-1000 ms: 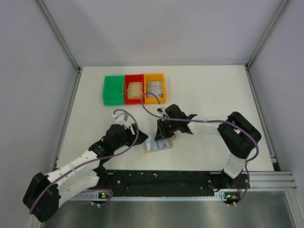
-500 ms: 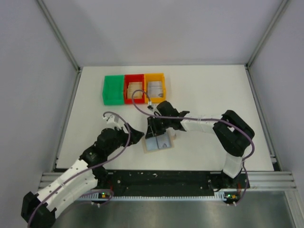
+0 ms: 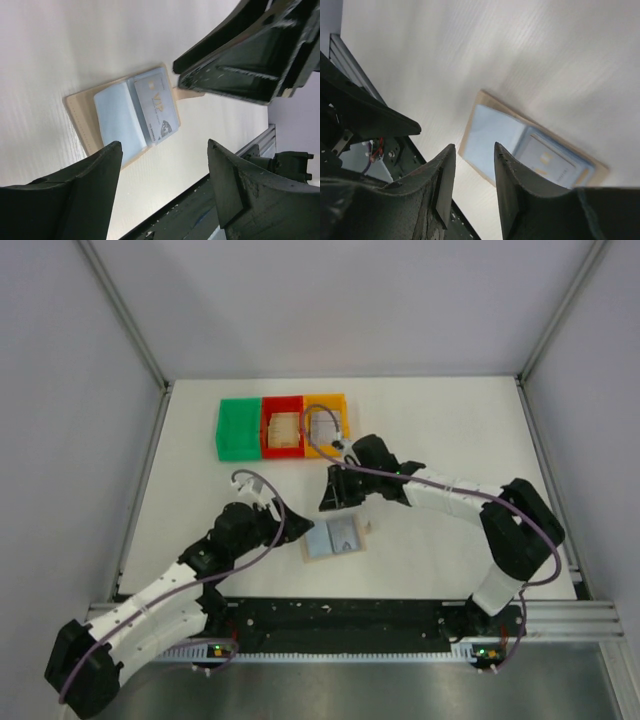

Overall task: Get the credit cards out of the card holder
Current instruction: Remove the credit card from the card holder.

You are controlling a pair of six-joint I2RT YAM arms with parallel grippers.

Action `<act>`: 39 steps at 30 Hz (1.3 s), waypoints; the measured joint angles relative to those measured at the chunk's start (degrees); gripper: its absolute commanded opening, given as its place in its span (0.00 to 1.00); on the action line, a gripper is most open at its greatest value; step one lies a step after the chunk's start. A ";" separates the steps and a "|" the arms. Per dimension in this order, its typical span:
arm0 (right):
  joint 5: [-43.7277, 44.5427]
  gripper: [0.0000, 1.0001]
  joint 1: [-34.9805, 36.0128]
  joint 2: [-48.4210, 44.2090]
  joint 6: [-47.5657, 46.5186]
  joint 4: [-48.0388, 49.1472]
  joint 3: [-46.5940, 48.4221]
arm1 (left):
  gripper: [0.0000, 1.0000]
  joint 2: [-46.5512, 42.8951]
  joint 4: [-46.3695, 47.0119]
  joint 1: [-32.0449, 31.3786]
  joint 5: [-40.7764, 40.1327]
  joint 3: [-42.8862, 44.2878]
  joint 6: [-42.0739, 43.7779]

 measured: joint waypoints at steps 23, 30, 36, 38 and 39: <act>3.34 0.32 -5.90 -8.70 6.27 2.86 -17.62 | 0.64 38.95 23.89 0.00 13.35 5.07 -7.76; 3.39 0.29 -6.08 -8.70 7.21 3.69 -17.62 | 0.54 42.93 27.76 0.00 13.55 5.05 -8.90; 2.89 0.29 -6.10 -8.59 7.69 5.07 -17.64 | 0.51 43.60 29.46 0.00 13.53 4.66 -9.73; 2.97 0.29 -6.10 -8.26 7.74 5.62 -17.88 | 0.50 43.60 29.66 0.00 13.51 4.22 -9.88; 3.06 0.29 -6.10 -8.11 7.74 5.60 -18.03 | 0.50 43.60 29.75 0.00 13.49 3.98 -9.92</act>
